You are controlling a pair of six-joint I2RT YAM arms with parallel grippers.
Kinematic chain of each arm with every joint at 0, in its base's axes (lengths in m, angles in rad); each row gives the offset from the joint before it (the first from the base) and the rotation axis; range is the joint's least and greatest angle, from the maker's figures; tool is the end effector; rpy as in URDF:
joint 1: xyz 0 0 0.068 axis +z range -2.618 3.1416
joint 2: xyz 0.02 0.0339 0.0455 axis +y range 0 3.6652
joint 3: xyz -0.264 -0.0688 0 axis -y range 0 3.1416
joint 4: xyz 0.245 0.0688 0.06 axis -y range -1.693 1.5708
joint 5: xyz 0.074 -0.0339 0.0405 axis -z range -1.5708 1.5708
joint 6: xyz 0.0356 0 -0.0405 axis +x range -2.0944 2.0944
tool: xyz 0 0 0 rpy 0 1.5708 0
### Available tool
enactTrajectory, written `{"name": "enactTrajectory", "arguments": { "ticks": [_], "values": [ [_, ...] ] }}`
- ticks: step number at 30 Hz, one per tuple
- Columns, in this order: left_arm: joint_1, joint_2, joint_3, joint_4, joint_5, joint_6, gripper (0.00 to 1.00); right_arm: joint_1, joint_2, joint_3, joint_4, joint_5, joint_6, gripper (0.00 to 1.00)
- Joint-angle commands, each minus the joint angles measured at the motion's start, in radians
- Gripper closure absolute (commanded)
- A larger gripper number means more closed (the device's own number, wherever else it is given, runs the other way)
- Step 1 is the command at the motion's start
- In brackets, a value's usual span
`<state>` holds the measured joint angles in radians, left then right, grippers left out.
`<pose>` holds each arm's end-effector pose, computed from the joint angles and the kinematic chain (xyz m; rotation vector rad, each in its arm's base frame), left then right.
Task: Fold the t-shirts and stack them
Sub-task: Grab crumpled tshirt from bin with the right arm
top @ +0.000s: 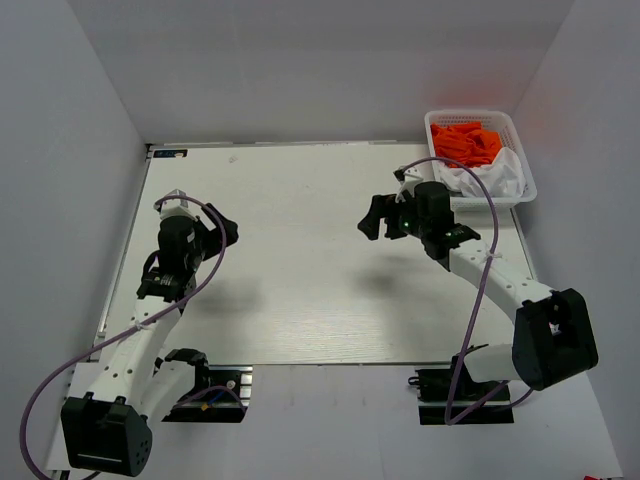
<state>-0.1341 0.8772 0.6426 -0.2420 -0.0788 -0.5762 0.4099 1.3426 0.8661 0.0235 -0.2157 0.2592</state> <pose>0.1993 -0.0241 0.2677 -0.5011 2.0035 -0.3610 0.2751 0.1279 0.2640 -0.2952 2.0511 0.6360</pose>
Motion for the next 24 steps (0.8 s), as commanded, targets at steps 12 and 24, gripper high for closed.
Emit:
{"name": "enactTrajectory", "arguments": {
  "ticks": [12, 24],
  "values": [
    [-0.004, -0.02, -0.021, 0.017, -0.081, 0.027, 0.0, -0.042, 0.239, 0.391, -0.184, 0.62, 0.074, 0.1],
    [-0.004, 0.002, -0.03, 0.027, -0.081, 0.036, 0.0, -0.373, 0.61, 0.939, -0.572, 0.506, 0.146, 0.1]
  ]
}}
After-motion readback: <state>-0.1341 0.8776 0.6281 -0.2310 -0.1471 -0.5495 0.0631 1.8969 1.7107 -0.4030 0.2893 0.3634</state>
